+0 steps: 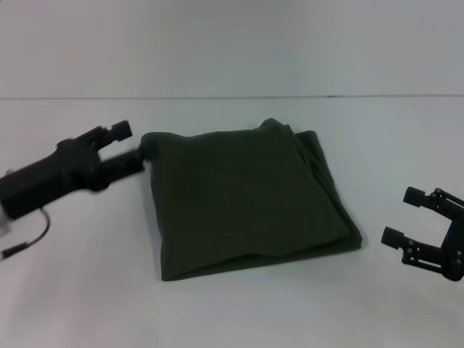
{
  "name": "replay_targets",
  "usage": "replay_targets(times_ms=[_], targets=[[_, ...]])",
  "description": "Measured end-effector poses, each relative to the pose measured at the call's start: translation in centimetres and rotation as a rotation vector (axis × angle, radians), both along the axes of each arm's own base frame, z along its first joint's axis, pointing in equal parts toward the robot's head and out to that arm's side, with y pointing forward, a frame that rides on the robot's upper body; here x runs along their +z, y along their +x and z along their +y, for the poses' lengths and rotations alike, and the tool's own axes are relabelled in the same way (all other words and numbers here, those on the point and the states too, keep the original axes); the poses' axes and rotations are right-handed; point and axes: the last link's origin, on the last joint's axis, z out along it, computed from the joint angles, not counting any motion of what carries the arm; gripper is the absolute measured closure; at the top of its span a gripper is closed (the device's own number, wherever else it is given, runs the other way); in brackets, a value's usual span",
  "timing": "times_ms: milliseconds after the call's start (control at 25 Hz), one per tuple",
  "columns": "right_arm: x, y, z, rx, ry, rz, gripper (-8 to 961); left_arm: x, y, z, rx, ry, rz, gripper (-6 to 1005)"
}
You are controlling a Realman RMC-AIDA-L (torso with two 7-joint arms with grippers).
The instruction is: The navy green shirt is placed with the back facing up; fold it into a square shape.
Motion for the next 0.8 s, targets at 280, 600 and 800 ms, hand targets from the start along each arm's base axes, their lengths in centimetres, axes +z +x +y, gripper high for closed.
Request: replay_targets(times_ms=[280,600,800], targets=[[-1.3,-0.7,1.2,0.029,0.023,-0.015,48,0.3,-2.8,-6.1,-0.139,0.004,0.139,105],[-3.3,0.1,1.0,0.038,0.05,-0.094,48,0.3,-6.1,-10.5,-0.082,0.022,0.231,49],[-4.4,1.7,0.0,-0.015,0.058,-0.146,48,-0.7,-7.1,-10.8,-0.021,-0.015,0.24,49]])
